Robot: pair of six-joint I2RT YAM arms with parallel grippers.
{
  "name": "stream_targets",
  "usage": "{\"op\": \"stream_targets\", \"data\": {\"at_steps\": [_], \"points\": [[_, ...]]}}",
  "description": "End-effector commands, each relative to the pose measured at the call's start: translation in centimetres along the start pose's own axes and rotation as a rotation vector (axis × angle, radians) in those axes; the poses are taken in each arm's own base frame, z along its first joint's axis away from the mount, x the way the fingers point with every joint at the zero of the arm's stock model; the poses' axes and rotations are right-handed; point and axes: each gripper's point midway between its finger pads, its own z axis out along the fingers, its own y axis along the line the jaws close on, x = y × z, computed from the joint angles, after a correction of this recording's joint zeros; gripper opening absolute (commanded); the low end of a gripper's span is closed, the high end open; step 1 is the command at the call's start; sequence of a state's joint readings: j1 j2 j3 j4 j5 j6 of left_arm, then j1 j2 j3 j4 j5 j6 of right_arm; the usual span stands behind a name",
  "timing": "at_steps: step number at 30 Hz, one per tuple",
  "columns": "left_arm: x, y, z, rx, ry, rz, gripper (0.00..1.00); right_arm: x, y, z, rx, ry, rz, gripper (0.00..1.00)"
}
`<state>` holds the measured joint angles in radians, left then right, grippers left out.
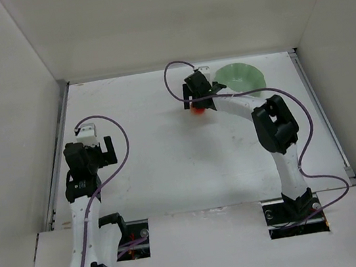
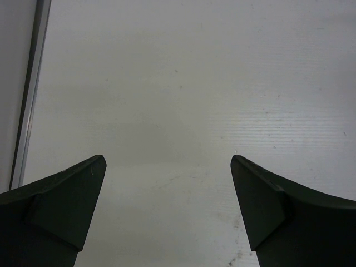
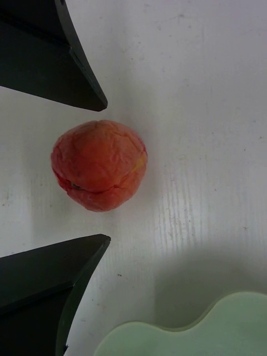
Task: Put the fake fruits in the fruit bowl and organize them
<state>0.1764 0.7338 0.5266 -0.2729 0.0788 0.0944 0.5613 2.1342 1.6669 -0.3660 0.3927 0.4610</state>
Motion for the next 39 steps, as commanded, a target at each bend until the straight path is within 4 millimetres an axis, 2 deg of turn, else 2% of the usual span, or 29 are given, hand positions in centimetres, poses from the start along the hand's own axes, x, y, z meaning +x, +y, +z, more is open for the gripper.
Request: {"op": "stream_targets", "data": {"at_steps": [1,7,10,12,14,16,18,19,21,23,25,29,34,35,39], "points": [[-1.1,-0.1,0.0,0.012,-0.044,-0.007,1.00,-0.6,0.9,1.1,-0.033,-0.004,0.042,1.00],[-1.0,0.2,0.0,0.004,-0.042,-0.008,1.00,-0.7,2.0,0.7,-0.103,0.016,0.059,0.82],[-1.0,0.2,0.0,0.004,-0.044,-0.006,1.00,-0.8,2.4,0.1,-0.123,0.012,0.043,0.61],[-1.0,0.2,0.0,0.004,-0.043,-0.005,1.00,-2.0,2.4,-1.1,-0.135,-0.016,0.049,0.43],[-1.0,0.2,0.0,0.004,-0.041,-0.002,1.00,-3.6,2.3,-2.7,-0.151,-0.062,0.053,0.30],[-0.8,0.1,0.1,0.006,-0.037,-0.002,1.00,-6.2,2.2,-5.6,-0.181,-0.136,0.071,0.24],[-0.7,0.0,0.1,0.009,-0.034,0.001,1.00,-8.4,1.5,-8.1,-0.195,-0.206,0.098,0.24],[-0.7,0.0,0.2,0.009,-0.031,0.001,1.00,-9.6,0.5,-9.1,-0.183,-0.244,0.119,0.24],[-0.8,0.0,0.2,0.011,-0.034,0.002,1.00,-11.6,-3.3,-9.9,-0.103,-0.300,0.168,0.24],[-0.8,-0.1,0.3,0.013,-0.035,0.003,1.00,-12.3,-7.0,-9.0,-0.026,-0.305,0.200,0.25],[-0.9,-0.1,0.2,0.013,-0.038,0.003,1.00,-11.8,-9.6,-6.9,0.016,-0.256,0.207,0.25],[-1.0,-0.1,0.1,0.015,-0.043,0.016,1.00,-10.4,-13.6,-3.1,0.073,-0.175,0.212,0.31],[-1.1,-0.1,-0.2,0.015,-0.049,0.006,1.00,-9.8,-17.3,-1.0,0.133,-0.150,0.294,0.37],[-1.1,-0.3,-0.3,0.027,-0.051,0.009,1.00,-10.0,-17.5,-1.0,0.131,-0.154,0.301,0.43],[-1.2,-1.3,-0.6,0.081,-0.067,0.019,1.00,-10.9,-17.3,-2.0,0.076,-0.187,0.315,0.89]]}}
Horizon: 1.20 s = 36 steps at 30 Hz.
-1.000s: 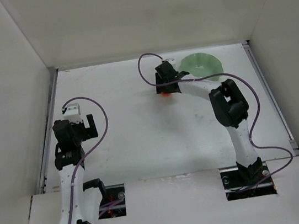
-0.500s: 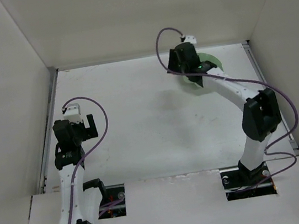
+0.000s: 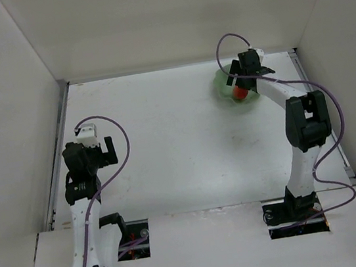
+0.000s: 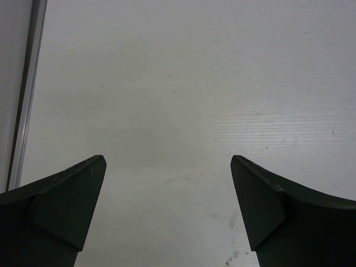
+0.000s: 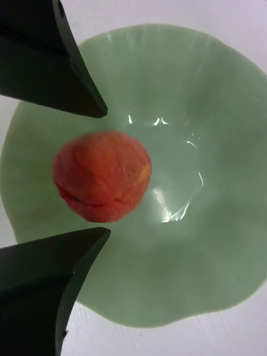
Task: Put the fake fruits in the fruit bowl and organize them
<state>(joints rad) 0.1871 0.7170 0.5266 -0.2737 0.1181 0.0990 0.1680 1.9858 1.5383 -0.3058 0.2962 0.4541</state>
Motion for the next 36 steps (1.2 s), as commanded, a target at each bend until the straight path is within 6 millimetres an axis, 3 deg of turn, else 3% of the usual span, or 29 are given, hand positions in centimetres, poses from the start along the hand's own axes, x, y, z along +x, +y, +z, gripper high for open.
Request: {"op": "stream_targets", "data": {"at_steps": [1,4,7,11,13,18,22,25,28,36], "points": [[-0.8,-1.1,-0.3,0.063,-0.050,0.015,1.00,-4.2,2.2,-3.2,-0.123,-0.116,0.044,1.00],[-0.7,-1.3,-0.5,0.072,-0.037,-0.005,1.00,-5.2,2.0,-5.3,-0.150,-0.159,0.052,1.00],[-0.3,-1.1,-0.7,0.064,0.019,-0.031,1.00,-6.1,1.4,-8.6,-0.186,-0.207,0.082,1.00],[0.1,-1.4,-1.6,0.076,0.088,-0.051,1.00,-6.0,-2.2,-13.3,-0.188,-0.290,0.211,1.00],[0.1,-1.4,-1.7,0.067,0.083,-0.062,1.00,-5.0,-6.3,-15.4,-0.162,-0.339,0.346,1.00],[0.0,-0.8,-1.5,0.039,0.074,-0.094,1.00,0.5,-18.5,-18.6,-0.021,-0.444,0.648,1.00],[0.5,-0.6,-0.3,0.033,0.131,-0.192,1.00,4.2,-24.5,-20.1,0.071,-0.515,0.766,1.00],[1.3,-0.4,0.8,0.026,0.182,-0.246,1.00,6.9,-26.0,-19.5,0.140,-0.482,0.822,1.00],[1.5,-0.2,1.2,0.017,0.206,-0.285,1.00,8.1,-25.9,-18.7,0.140,-0.455,0.855,1.00],[1.6,0.0,0.8,0.013,0.178,-0.307,1.00,7.1,-26.1,-19.5,0.145,-0.487,0.795,1.00]]}}
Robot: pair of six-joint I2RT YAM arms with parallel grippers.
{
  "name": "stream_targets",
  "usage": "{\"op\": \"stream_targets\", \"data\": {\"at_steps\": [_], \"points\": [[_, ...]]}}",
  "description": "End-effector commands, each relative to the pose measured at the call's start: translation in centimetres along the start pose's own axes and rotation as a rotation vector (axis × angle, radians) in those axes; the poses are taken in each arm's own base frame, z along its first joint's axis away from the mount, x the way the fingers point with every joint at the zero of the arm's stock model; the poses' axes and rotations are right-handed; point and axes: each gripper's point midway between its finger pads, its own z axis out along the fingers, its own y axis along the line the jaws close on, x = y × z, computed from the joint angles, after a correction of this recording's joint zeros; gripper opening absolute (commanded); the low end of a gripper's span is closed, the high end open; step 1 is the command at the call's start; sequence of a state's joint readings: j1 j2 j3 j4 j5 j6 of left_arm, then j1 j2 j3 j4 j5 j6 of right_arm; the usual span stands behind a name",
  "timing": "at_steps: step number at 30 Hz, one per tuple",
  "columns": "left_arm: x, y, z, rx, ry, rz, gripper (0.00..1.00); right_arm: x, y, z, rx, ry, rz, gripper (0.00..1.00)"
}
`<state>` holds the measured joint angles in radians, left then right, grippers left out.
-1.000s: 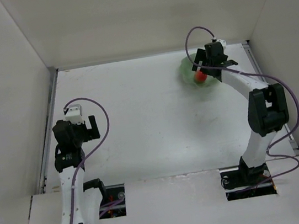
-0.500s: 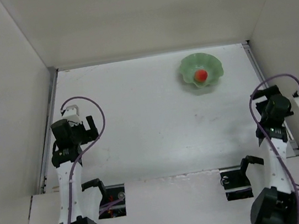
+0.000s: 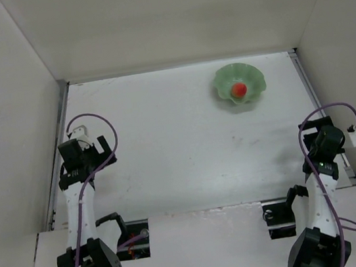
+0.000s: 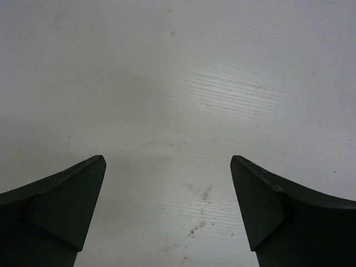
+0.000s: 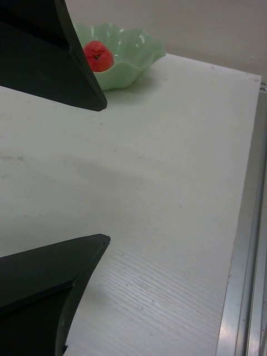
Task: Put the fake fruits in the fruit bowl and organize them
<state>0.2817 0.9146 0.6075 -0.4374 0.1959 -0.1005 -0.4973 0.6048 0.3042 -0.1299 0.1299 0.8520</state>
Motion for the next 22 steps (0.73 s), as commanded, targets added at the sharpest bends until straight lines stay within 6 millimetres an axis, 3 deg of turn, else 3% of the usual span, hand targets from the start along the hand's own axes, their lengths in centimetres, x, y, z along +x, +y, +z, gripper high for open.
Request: {"op": "stream_targets", "data": {"at_steps": [1,16,22], "points": [[-2.4,-0.8,-0.8,0.031,-0.090,-0.011,1.00,-1.7,1.6,-0.2,-0.045,-0.045,-0.009,1.00],[-1.9,0.4,-0.4,0.006,-0.060,-0.077,1.00,-1.5,1.2,-0.1,-0.037,-0.041,-0.010,1.00],[-2.6,0.7,-0.4,-0.005,-0.063,-0.076,1.00,-1.4,1.3,-0.1,-0.042,-0.038,-0.018,1.00]]}}
